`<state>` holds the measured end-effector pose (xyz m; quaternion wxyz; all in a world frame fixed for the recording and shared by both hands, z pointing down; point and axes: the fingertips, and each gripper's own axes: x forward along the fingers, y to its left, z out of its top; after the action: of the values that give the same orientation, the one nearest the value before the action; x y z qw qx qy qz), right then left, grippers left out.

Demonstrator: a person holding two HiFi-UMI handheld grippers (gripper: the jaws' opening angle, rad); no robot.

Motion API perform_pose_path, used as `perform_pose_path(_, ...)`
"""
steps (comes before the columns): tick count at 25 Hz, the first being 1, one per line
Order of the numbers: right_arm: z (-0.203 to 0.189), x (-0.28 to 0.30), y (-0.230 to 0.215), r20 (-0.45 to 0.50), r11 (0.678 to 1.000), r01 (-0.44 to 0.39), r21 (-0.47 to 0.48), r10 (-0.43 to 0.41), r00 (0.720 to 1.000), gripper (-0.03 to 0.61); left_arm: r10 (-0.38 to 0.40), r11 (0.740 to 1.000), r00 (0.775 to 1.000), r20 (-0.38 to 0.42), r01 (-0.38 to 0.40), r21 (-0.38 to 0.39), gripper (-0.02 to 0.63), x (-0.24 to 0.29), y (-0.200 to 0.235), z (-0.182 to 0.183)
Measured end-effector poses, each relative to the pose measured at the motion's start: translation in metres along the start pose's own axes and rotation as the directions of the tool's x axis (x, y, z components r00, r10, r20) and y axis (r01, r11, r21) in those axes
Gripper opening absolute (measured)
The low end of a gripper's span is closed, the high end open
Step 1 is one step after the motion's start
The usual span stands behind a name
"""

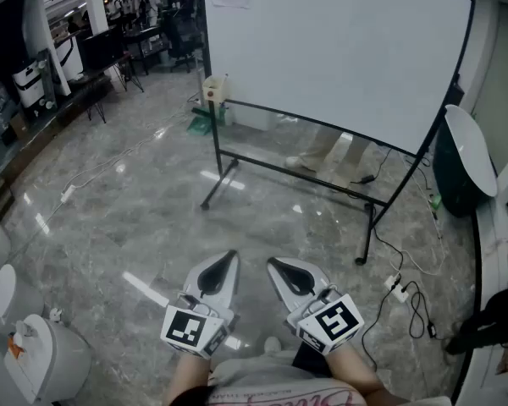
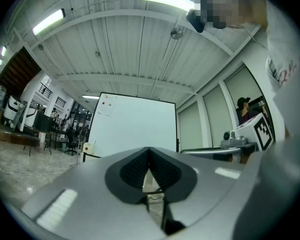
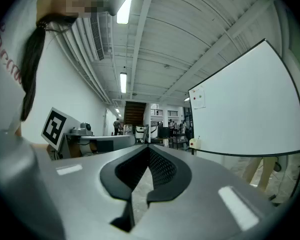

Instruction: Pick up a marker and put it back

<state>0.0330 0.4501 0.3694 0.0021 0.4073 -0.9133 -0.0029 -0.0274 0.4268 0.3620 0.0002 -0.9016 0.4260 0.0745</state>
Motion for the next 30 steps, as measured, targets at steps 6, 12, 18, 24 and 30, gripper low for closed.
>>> perform_pose_path(6, 0.002, 0.001, -0.025, 0.017, 1.000, -0.010, -0.005, 0.010, 1.000, 0.000, 0.016, 1.000, 0.999, 0.032, -0.016, 0.016, -0.002, 0.022, -0.002, 0.003)
perform_pose_path(12, 0.004, -0.002, -0.041, 0.021, 0.999, -0.041, -0.012, 0.041, 0.999, 0.000, 0.066, 0.998, 0.998, 0.009, -0.066, 0.009, -0.002, 0.033, -0.005, -0.007)
perform_pose_path(18, 0.003, 0.002, -0.060, 0.031, 0.999, -0.039, -0.001, 0.039, 0.999, 0.000, 0.086, 0.996, 0.996, -0.032, -0.087, -0.025, -0.002, 0.046, -0.003, -0.025)
perform_pose_path(24, -0.002, 0.032, -0.077, 0.024, 0.999, -0.042, 0.020, 0.042, 0.999, 0.002, 0.090, 0.995, 0.996, -0.018, -0.091, -0.037, -0.001, 0.072, 0.029, -0.020)
perform_pose_path(30, -0.003, 0.086, -0.111, 0.008, 0.998, -0.035, 0.042, 0.035, 0.999, 0.000, 0.077, 0.996, 0.997, 0.000, -0.076, -0.035, -0.002, 0.117, 0.079, -0.017)
